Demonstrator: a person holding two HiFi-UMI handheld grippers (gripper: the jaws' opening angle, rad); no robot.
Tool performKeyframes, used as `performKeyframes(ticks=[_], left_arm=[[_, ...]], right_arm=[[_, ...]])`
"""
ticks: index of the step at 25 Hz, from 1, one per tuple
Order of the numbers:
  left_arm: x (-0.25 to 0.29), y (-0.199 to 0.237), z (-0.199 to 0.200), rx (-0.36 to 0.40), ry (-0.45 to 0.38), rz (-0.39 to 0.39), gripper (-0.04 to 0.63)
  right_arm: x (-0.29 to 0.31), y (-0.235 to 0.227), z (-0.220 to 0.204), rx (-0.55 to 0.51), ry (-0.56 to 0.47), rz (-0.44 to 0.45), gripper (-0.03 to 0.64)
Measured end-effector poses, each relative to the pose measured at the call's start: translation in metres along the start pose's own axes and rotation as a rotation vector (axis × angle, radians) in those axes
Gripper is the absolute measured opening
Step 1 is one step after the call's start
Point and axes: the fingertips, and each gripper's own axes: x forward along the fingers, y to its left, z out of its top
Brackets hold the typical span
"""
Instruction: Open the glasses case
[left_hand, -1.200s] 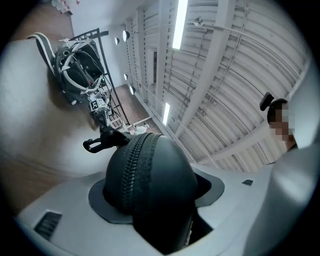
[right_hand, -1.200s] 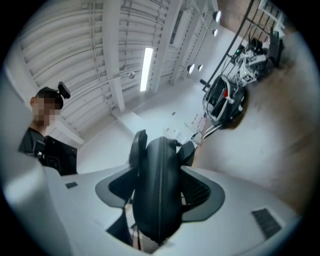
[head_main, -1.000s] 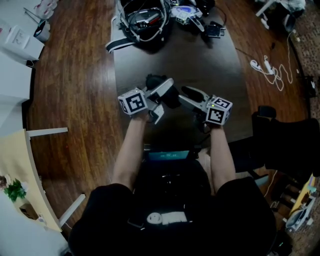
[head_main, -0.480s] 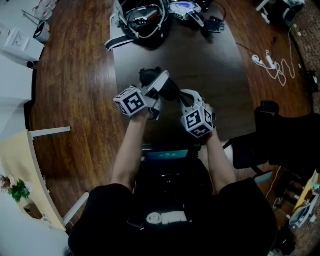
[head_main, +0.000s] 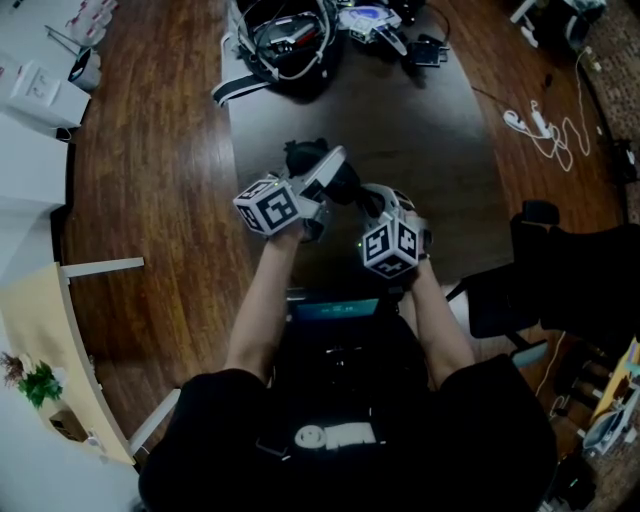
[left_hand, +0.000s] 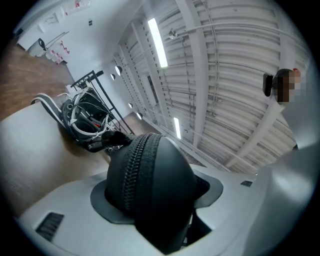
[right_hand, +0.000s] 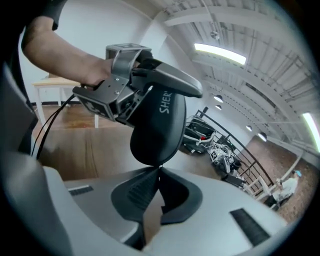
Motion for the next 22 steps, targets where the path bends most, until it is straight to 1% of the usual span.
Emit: performKeyframes(ticks=[3,7,12,16,20,22], left_arm=[[0.001,-0.005,-0.016,0.073,0.086,-0.003,0.281],[0.002,-0.008,-0.031,0.139,0.171,-0.004,0.278],[0.002,-0.01,-0.043,0.154,0.233,-0.021,0.278],[0.003,-0.015,-0.052,0.193,0.288,-0.044,0.278],[0.006,-0.021,-0.067,0.285,0.375,-0.072,0.278],[0.005,-0.025,-0.074,0.312,0.408,-0.09,0.278]], right_arm=[[0.0,0.007,-0.007,-0.063,0.036,0.012,0.015],[-0.001,0.009,-0.011,-0.076,0.058,0.025,0.015],[-0.006,0.004,-0.011,-0.111,0.066,0.007,0.015],[-0.011,0.0,-0.007,-0.125,0.055,-0.007,0.015],[-0.014,-0.006,0.0,-0.124,0.026,-0.023,0.015],[-0.018,-0.009,0.004,-0.116,0.002,-0.028,0.015]])
